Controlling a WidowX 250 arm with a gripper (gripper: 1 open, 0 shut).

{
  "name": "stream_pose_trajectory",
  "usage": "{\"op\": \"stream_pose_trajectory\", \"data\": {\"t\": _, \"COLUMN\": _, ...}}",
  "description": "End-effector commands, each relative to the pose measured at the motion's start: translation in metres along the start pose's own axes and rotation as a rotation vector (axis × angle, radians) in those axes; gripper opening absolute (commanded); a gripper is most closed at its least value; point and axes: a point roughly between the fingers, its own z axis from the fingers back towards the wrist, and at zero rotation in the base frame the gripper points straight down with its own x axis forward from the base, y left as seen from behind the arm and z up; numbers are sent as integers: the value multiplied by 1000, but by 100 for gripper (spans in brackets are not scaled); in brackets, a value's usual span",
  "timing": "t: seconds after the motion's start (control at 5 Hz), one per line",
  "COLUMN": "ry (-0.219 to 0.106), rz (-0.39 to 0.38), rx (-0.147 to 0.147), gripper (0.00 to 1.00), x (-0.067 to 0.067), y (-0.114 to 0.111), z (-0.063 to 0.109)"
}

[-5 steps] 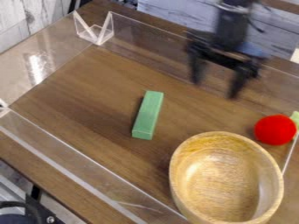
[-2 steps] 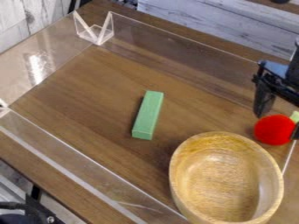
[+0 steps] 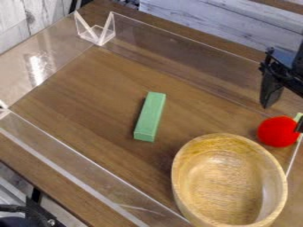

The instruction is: Move the red object to the left side of the table

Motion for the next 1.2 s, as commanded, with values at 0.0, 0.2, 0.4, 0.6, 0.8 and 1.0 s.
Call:
{"op": "stream_pose_trajectory", "data": {"t": 0.0, "ry": -85, "rz": -25, "rx": -18, "gripper": 100, "x": 11, "y": 3, "z": 18}}
{"op": "stream_pose_trajectory", "data": {"t": 0.2, "ry": -77, "rz": -17, "rx": -35, "gripper": 100, "x": 9, "y": 5, "z": 4}}
{"op": "stream_pose_trajectory", "data": {"t": 0.4, "ry": -80, "rz": 3, "rx": -46, "gripper": 100, "x": 8, "y": 13, "z": -8}}
{"op": "stream_pose_trajectory", "data": {"t": 0.6, "ry": -109, "rz": -49, "rx": -47, "gripper": 100, "x": 11, "y": 16, "z": -1}}
{"op": "stream_pose_trajectory", "data": {"t": 0.8, "ry": -146, "rz": -110, "rx": -34, "gripper": 100, "x": 21, "y": 20, "z": 8}}
{"op": "stream_pose_trajectory", "data": {"t": 1.0, "ry": -162, "rz": -124, "rx": -32, "gripper": 100, "x": 22, "y": 22, "z": -2}}
